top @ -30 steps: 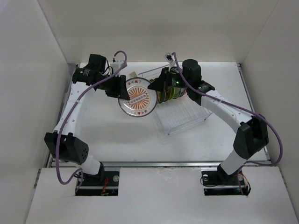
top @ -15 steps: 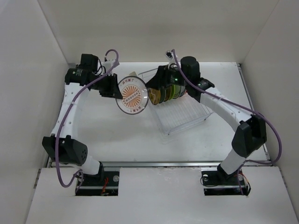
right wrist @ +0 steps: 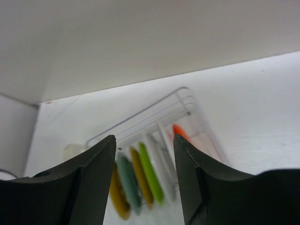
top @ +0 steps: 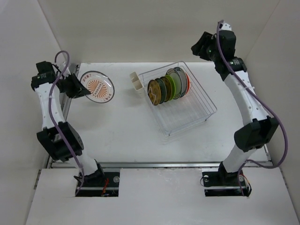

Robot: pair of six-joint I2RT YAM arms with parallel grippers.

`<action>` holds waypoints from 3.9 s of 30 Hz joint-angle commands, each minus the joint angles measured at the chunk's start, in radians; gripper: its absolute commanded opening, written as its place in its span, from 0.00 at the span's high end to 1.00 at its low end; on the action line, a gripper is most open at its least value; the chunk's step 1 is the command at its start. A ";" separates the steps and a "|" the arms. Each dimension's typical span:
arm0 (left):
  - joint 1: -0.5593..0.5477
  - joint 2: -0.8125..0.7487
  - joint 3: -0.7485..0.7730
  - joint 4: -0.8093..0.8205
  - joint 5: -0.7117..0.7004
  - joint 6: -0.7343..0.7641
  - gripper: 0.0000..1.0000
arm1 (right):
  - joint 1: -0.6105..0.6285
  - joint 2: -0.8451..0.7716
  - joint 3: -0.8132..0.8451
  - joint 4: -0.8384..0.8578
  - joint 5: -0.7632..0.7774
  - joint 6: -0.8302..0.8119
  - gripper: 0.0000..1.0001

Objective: Unload the plates from the dish rack

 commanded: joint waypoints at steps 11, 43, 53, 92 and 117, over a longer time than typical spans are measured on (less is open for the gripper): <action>0.002 0.385 0.009 0.049 0.033 0.089 1.00 | -0.101 0.256 0.038 -0.146 -0.003 -0.158 0.43; 0.002 0.444 0.119 -0.041 -0.194 0.117 0.50 | -0.050 0.298 -0.151 -0.028 0.036 -0.193 0.97; 0.002 0.339 0.099 -0.095 -0.250 0.117 0.51 | -0.050 0.049 -0.157 0.026 0.329 -0.316 1.00; -0.221 -0.020 0.192 -0.105 -0.196 0.180 0.30 | 0.494 0.146 -0.217 -0.028 -0.384 -0.248 1.00; -0.211 -0.049 0.142 -0.080 -0.412 0.150 0.28 | 0.620 0.492 -0.099 -0.128 -0.226 -0.229 0.98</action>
